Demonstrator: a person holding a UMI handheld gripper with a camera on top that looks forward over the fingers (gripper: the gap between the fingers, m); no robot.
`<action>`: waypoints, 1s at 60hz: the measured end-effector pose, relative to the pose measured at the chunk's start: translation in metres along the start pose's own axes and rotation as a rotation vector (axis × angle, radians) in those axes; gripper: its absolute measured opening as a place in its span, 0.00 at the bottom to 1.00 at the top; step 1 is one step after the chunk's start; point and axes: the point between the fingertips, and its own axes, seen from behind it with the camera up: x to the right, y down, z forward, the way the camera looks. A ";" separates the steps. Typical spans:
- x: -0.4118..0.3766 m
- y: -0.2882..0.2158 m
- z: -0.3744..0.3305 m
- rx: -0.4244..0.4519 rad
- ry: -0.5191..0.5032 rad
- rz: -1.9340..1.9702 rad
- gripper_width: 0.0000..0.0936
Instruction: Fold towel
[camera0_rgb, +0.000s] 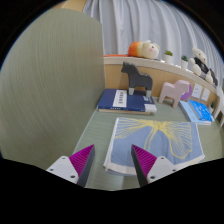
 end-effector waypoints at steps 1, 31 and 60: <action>-0.002 -0.003 0.007 -0.003 -0.001 0.000 0.77; 0.037 -0.001 0.054 -0.103 0.175 -0.031 0.06; 0.170 -0.101 -0.047 0.028 0.228 -0.015 0.04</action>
